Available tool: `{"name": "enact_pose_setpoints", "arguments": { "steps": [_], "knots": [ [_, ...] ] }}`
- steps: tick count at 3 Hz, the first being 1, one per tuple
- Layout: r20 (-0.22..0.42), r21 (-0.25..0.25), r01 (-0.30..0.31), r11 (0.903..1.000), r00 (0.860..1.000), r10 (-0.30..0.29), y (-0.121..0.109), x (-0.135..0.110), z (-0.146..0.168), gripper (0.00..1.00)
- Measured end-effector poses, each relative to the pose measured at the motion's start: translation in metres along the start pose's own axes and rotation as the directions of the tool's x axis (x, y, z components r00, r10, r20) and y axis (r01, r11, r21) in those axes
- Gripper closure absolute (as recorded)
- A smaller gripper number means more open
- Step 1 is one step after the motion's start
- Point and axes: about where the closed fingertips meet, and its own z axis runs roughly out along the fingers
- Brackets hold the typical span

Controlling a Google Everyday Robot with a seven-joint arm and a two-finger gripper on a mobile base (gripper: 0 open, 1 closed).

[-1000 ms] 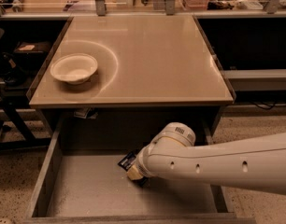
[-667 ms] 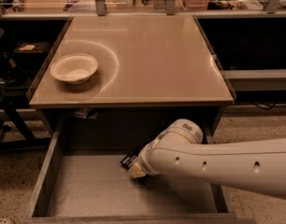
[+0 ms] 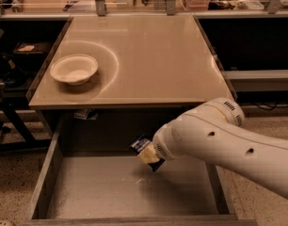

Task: Pick rxbar blueberry from top drawer and place on counter

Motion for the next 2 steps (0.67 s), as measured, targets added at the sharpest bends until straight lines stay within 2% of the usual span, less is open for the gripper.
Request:
{"name": "enact_pose_setpoints", "arguments": {
  "steps": [2],
  "knots": [
    [0.063,0.103,0.017,0.9945,0.998,-0.024,-0.037,-0.038,-0.077,1.0]
  ]
}}
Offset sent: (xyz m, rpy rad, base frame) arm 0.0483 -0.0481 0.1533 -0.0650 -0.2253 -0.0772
